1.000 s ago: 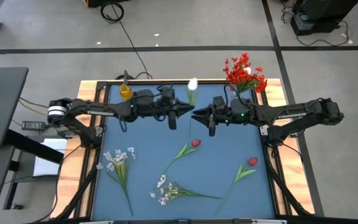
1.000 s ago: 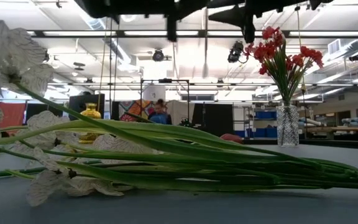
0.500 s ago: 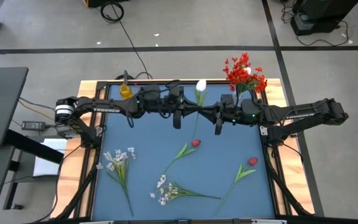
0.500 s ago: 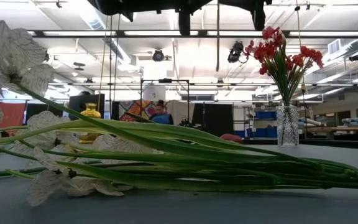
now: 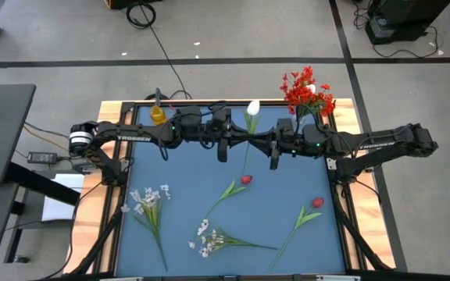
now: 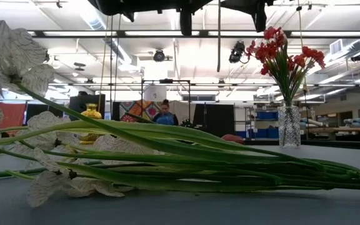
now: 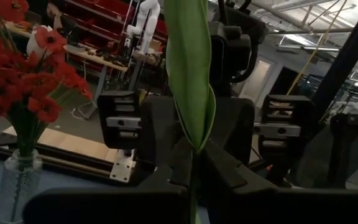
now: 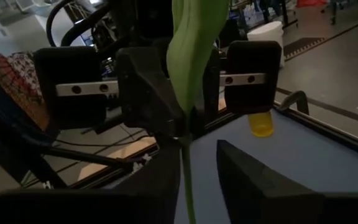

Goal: Sort flowers into vase by color
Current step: Put the white tulip into the transparent vase

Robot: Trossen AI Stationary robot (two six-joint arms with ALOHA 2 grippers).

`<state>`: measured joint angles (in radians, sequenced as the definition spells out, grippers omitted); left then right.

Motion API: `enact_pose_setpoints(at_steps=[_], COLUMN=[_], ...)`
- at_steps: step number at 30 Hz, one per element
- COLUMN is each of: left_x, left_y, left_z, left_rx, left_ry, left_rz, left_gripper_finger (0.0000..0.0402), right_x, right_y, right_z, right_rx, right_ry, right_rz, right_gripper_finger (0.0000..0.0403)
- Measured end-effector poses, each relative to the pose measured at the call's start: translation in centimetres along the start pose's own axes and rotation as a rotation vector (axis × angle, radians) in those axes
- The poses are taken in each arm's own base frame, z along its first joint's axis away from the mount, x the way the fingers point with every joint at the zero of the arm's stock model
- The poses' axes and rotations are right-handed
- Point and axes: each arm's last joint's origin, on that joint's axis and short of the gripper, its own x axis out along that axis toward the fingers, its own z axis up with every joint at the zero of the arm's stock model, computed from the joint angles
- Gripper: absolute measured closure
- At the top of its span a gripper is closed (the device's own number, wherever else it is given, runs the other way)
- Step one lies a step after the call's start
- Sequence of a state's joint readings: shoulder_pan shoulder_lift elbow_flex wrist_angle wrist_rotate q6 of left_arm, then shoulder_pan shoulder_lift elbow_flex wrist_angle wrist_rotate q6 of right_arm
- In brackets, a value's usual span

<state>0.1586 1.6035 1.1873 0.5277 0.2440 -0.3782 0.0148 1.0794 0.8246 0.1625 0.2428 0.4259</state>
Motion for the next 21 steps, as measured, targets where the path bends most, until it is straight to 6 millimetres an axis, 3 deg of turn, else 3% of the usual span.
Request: enact_pose_setpoints(at_steps=[5, 16, 21], left_x=[0.0, 0.0, 0.0], left_y=[0.1, 0.2, 0.3], left_z=[0.1, 0.1, 0.1], left_rx=[0.001, 0.023, 0.025], left_ry=[-0.007, -0.022, -0.023], left_rz=[0.009, 0.059, 0.062], left_gripper_finger=[0.0376, 0.0376, 0.0376], right_x=[0.1, 0.4, 0.4], right_y=[-0.5, -1.6, -1.8], right_z=[0.2, 0.7, 0.8], right_rx=[0.004, -0.008, -0.008], right_ry=[0.004, 0.027, 0.027], right_rz=[0.010, 0.060, 0.059], right_gripper_finger=[0.0284, 0.0355, 0.0366])
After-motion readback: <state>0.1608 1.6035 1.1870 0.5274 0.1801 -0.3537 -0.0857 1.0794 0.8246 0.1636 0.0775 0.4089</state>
